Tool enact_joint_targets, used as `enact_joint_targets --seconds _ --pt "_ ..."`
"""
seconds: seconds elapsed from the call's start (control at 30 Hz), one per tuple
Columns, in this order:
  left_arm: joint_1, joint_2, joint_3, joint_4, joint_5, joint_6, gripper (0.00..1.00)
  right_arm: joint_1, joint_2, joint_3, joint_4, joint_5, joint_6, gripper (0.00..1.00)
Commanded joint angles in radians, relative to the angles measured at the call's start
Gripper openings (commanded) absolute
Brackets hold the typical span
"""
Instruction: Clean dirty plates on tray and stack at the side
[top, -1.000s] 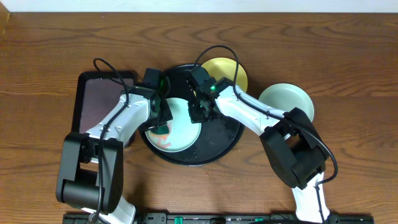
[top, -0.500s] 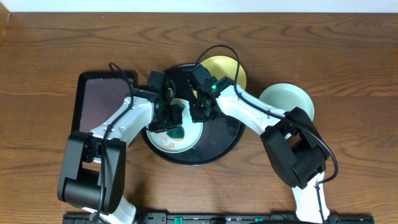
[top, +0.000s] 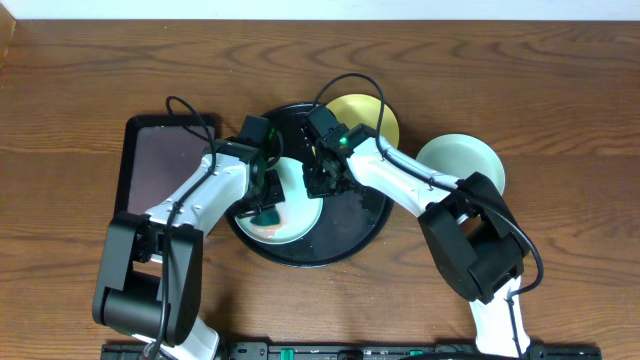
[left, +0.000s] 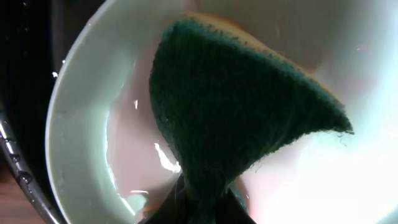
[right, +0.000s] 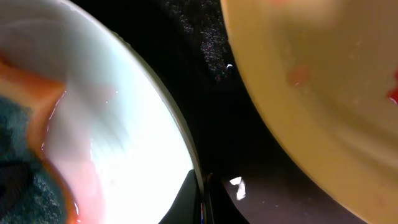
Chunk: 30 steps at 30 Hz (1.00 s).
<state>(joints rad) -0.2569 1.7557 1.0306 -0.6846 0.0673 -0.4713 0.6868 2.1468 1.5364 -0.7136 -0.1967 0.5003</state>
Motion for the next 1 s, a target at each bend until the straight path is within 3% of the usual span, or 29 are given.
enact_joint_targets --seconds 0.0,0.27,0.53,0.63,0.83,0.97 --pt "0.017 0.023 -0.030 0.053 -0.144 0.099 0.07 -0.005 0.014 0.016 0.003 0.031 0.003 0.01" --pt "0.017 0.023 -0.030 0.262 -0.143 0.164 0.07 -0.005 0.014 0.016 0.003 0.031 0.003 0.01" --pt "0.017 0.021 -0.030 0.289 -0.130 0.164 0.07 -0.005 0.014 0.016 0.003 0.031 0.003 0.01" --pt "0.017 0.021 -0.030 0.265 -0.006 0.179 0.08 -0.005 0.014 0.016 0.003 0.031 0.003 0.01" --pt "0.017 0.021 -0.030 0.252 0.441 0.443 0.07 -0.005 0.014 0.016 0.003 0.031 0.003 0.01" --pt "0.025 0.021 -0.021 0.270 0.315 0.403 0.07 -0.005 0.014 0.016 0.003 0.031 0.003 0.01"
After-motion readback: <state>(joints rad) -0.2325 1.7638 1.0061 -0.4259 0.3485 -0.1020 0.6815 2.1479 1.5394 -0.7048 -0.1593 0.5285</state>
